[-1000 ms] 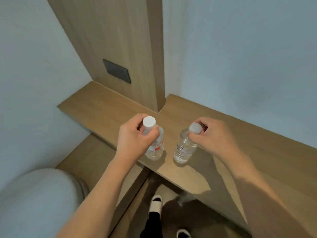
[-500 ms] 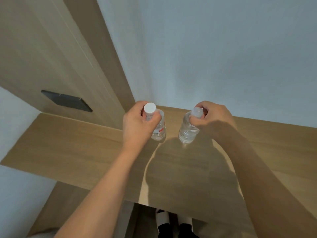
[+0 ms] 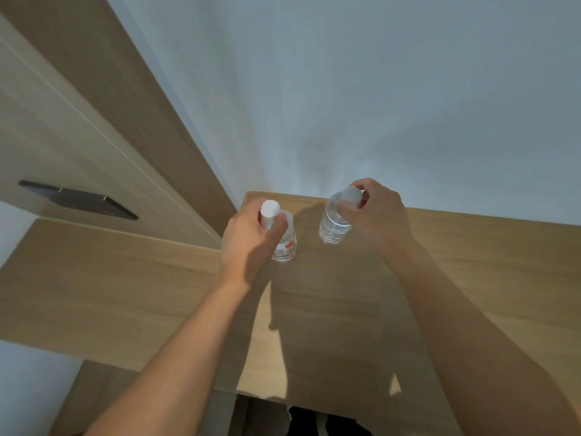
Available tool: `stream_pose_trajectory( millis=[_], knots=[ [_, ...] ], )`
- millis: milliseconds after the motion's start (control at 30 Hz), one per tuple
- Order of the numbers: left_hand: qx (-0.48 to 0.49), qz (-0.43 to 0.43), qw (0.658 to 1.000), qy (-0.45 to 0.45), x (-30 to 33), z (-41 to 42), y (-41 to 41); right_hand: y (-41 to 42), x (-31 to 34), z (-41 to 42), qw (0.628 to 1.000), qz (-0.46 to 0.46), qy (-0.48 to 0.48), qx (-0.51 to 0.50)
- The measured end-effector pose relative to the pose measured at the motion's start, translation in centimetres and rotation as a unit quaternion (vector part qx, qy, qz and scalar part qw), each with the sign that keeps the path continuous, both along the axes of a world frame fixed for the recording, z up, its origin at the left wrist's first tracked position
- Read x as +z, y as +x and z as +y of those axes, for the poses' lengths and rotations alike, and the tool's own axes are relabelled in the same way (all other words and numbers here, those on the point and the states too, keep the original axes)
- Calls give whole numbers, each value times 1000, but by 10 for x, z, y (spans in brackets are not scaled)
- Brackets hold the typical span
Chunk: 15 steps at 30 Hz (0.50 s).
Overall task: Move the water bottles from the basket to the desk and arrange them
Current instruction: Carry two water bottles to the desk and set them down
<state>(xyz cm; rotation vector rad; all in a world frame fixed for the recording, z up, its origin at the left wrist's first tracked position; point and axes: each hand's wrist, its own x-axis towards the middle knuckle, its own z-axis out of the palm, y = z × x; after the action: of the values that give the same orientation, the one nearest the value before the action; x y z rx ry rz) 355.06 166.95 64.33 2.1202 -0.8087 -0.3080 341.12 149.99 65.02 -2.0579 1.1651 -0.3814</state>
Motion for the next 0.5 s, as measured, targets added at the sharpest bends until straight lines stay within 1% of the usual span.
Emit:
stream_pose_trajectory(
  millis=[100, 200, 267, 367, 433, 500],
  knots=[
    [8, -10, 1000, 21, -1, -2, -3, 4, -8, 1, 1000, -14, -6, 3],
    [15, -49, 996, 69, 2, -2, -8, 10, -12, 3, 999, -30, 5, -11],
    [19, -62, 993, 94, 1, -3, -10, 14, -11, 2, 1000, -24, 10, -14],
    [32, -60, 990, 125, 1, -5, -14, 16, -11, 2, 998, -32, 58, 1],
    [40, -60, 990, 124, 6, -4, -18, 14, -7, 4, 993, -51, 110, 2],
    [39, -75, 990, 113, 13, 0, -24, 10, -2, 6, 989, -54, 137, 12]
  ],
)
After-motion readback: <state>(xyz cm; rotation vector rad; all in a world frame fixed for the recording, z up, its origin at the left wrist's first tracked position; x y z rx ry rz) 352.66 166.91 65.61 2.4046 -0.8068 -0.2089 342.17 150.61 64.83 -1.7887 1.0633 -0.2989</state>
